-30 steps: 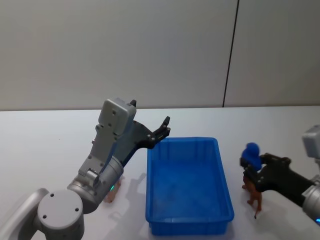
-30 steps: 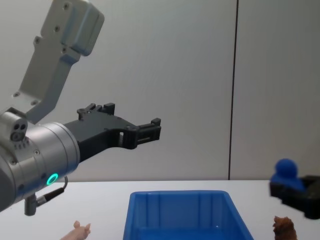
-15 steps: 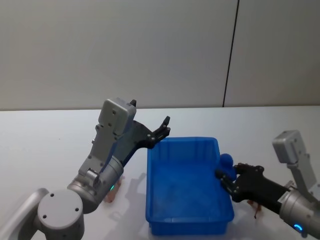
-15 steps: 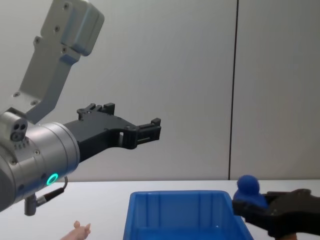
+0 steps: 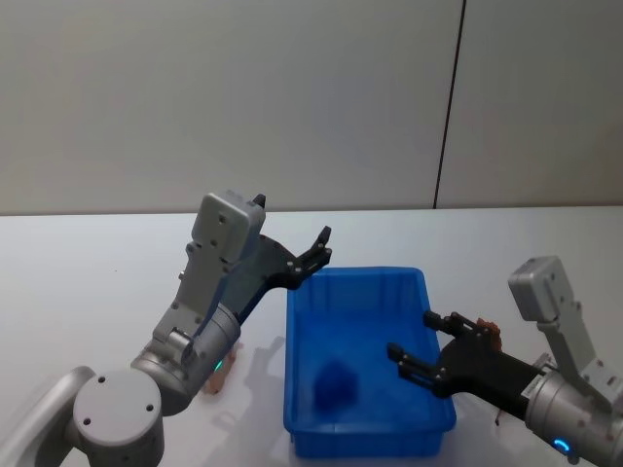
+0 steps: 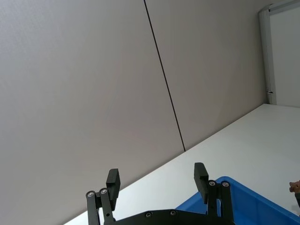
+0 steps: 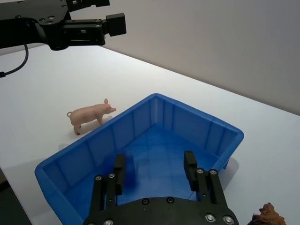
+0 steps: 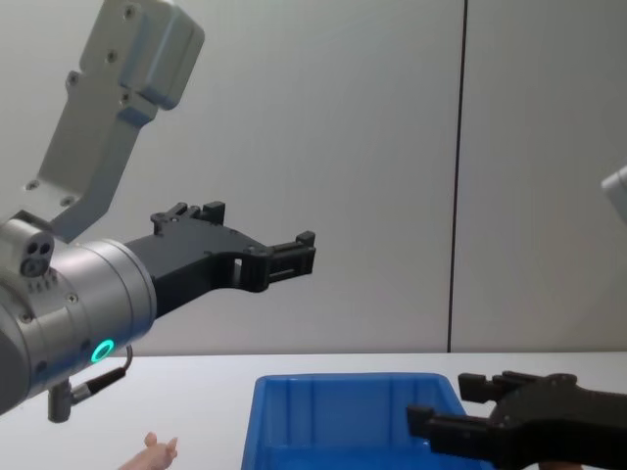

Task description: Pick up the two dolls from the table and place them into the box.

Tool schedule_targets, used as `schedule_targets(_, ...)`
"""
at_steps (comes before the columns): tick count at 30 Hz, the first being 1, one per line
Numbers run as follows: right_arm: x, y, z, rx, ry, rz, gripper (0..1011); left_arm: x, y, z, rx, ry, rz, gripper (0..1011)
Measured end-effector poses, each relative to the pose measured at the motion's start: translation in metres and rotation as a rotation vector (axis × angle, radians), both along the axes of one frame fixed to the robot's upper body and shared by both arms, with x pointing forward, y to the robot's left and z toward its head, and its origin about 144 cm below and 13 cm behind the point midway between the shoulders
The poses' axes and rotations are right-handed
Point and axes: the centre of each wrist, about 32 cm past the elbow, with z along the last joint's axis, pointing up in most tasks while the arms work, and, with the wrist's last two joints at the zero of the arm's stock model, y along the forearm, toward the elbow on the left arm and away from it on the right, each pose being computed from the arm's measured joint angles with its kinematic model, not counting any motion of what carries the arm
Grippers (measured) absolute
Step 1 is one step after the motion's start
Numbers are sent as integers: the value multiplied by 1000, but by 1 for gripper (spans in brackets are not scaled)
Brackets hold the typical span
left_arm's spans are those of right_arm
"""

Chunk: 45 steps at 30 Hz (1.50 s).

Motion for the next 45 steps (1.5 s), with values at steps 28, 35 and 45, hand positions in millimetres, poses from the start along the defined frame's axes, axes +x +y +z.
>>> schedule_targets(28, -17, -33, -4, -1, 1, -174, 1001, 0, 0, 0, 0, 0, 0, 1001)
schedule_targets(35, -26, -47, -9, -35, 37, -228, 1001, 0, 0, 0, 0, 0, 0, 1001)
schedule_targets(45, -30, -55, -17, -72, 97, -265, 1001, 0, 0, 0, 0, 0, 0, 1001)
